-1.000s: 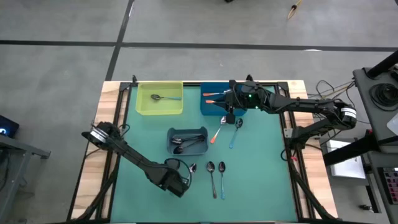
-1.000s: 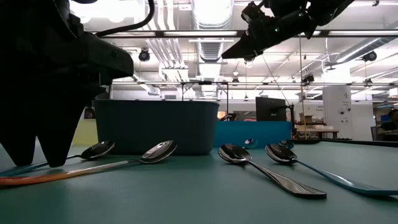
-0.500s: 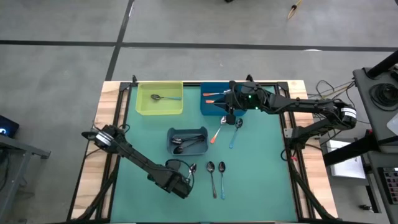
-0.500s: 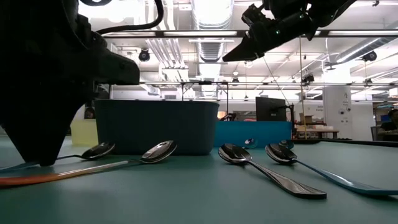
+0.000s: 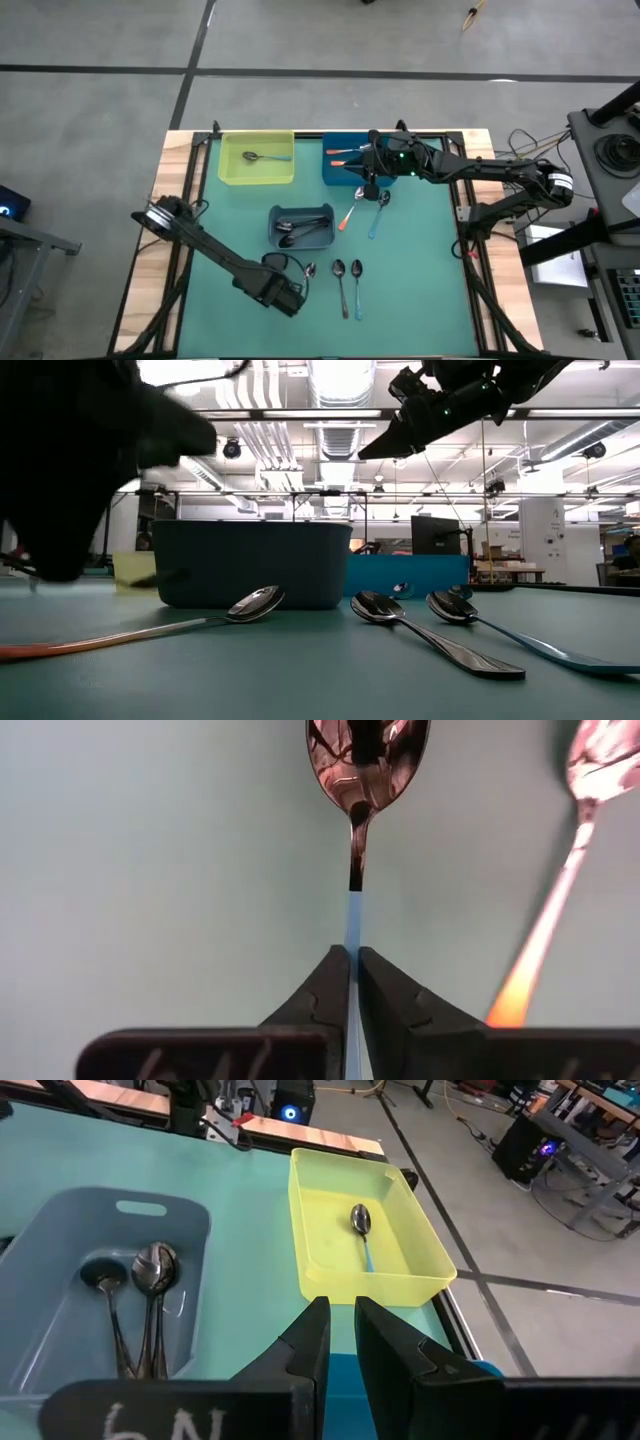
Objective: Sort silverware by color (type)
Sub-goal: Put the blue spoon into the green bin
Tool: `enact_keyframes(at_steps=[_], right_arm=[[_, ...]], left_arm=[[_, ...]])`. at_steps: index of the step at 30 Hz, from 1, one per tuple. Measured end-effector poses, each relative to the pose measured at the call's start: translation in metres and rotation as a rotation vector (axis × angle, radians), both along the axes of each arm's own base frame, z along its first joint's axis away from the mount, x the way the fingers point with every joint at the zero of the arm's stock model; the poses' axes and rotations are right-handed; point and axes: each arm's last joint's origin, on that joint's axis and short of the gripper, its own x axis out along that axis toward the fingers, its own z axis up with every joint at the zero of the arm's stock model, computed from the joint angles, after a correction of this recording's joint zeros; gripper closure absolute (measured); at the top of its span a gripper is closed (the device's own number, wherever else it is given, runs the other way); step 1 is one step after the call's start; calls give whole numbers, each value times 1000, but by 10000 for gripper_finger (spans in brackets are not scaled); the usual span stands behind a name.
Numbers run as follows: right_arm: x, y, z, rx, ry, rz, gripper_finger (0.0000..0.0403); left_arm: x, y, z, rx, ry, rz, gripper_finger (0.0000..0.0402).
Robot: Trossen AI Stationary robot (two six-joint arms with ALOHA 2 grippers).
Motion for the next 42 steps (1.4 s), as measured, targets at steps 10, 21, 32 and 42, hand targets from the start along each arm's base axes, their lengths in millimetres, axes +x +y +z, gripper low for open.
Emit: enact_keyframes(at_steps=[10,21,32,42], right_arm=[[0,0,0,15,-5,-6,360],[4,4,12,140,-148,133,360],[2,3,7,136,-97,125,360],[1,3,4,133,-61,128,360]], left_arm=[[-22,6,68,4,-93,-142,401],[4,62,104,458,-157,-451,400],[13,91,105,449,-67,-612,401],[12,29,80,405,-186,-1064,401]])
